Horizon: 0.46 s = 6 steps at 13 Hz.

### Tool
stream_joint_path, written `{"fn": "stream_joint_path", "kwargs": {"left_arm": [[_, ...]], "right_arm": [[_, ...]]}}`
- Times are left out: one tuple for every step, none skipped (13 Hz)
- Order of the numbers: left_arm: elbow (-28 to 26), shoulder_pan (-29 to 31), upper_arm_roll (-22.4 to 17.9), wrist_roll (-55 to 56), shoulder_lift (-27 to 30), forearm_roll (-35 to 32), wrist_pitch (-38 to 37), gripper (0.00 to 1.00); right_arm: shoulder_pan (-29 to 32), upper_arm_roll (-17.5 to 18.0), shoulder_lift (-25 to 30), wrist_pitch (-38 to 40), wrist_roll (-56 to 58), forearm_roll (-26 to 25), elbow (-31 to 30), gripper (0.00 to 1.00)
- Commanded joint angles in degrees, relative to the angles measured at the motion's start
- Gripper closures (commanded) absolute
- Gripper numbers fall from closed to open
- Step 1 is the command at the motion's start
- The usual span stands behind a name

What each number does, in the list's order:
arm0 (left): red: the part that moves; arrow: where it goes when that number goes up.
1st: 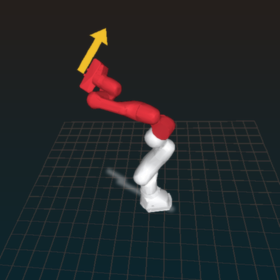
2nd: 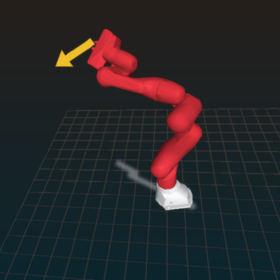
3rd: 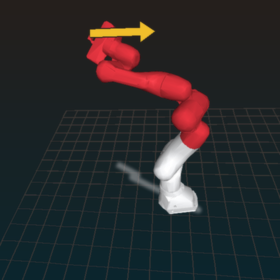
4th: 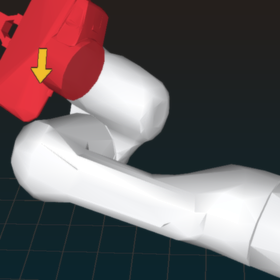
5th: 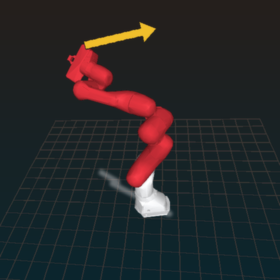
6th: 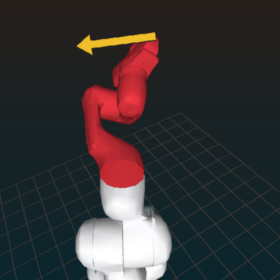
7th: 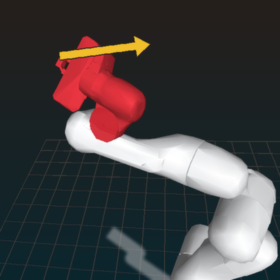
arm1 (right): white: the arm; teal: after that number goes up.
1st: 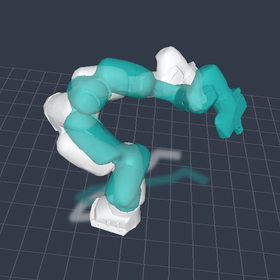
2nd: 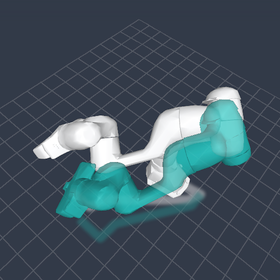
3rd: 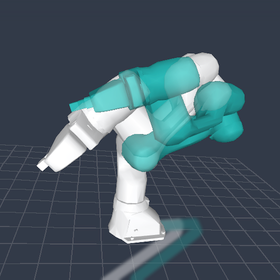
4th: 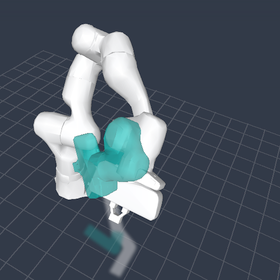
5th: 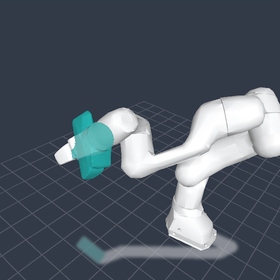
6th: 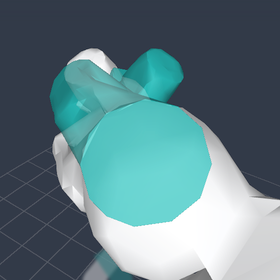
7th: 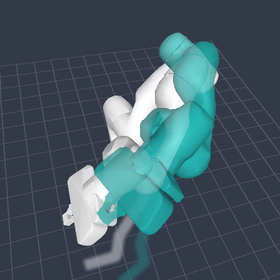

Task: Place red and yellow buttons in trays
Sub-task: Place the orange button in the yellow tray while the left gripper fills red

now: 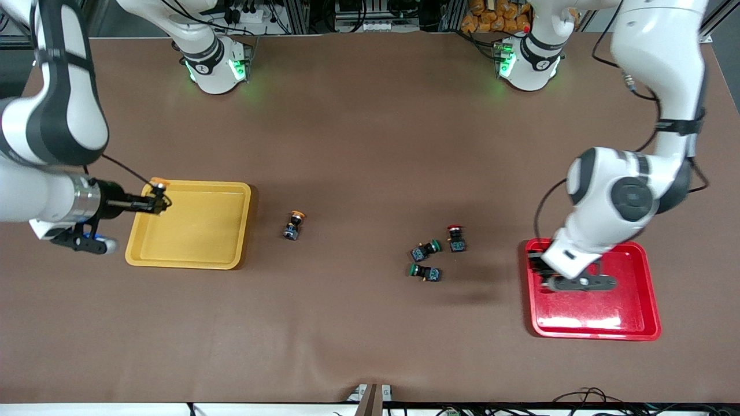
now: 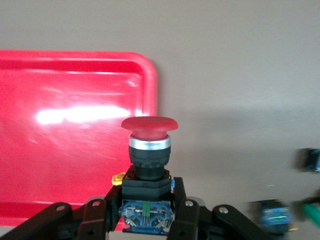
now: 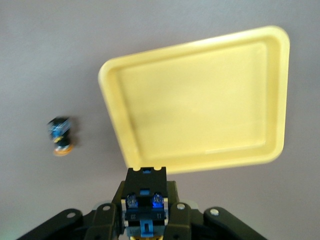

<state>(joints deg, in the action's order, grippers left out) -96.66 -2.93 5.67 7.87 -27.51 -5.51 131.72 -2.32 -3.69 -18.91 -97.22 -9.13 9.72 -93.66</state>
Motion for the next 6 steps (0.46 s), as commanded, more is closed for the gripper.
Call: {"fn": "stream_joint_path", "kwargs": {"left_arm": [[-0.99,5.37,0.65,-9.5,0.26,-0.56,-0.06,1.0],[-0.9,7.04,0.74,-12.32,0.0,-0.56,-0.06,1.0],[-0.73,8.89,0.66,-15.13,-0.61,-0.47,0.03,1.0],[-0.29,10.3,0.65,-17.25,-1.92,-0.38,0.2,1.0],[0.76,11.7,0.65,-18.92,-4.02,-0.47,0.64,1.0],[1.72,13.55,0.65,-21.73,-6.05,-0.47,1.34,1.0]], "right_arm": [[-0.06,1.23,-1.12,-9.79,0.86,-1.2,-7.48,1.0],[-0.06,1.23,-2.7,-12.26,2.87,-1.2,-8.89,1.0],[-0.06,1.23,-5.32,-13.94,5.5,-1.2,-9.08,1.0],[0.03,1.23,-7.61,-15.7,6.57,-1.2,-9.08,1.0],[0.12,1.23,-9.81,-17.63,7.71,-1.2,-9.08,1.0],[0.12,1.23,-11.83,-19.3,9.29,-1.2,-9.08,1.0]]}}
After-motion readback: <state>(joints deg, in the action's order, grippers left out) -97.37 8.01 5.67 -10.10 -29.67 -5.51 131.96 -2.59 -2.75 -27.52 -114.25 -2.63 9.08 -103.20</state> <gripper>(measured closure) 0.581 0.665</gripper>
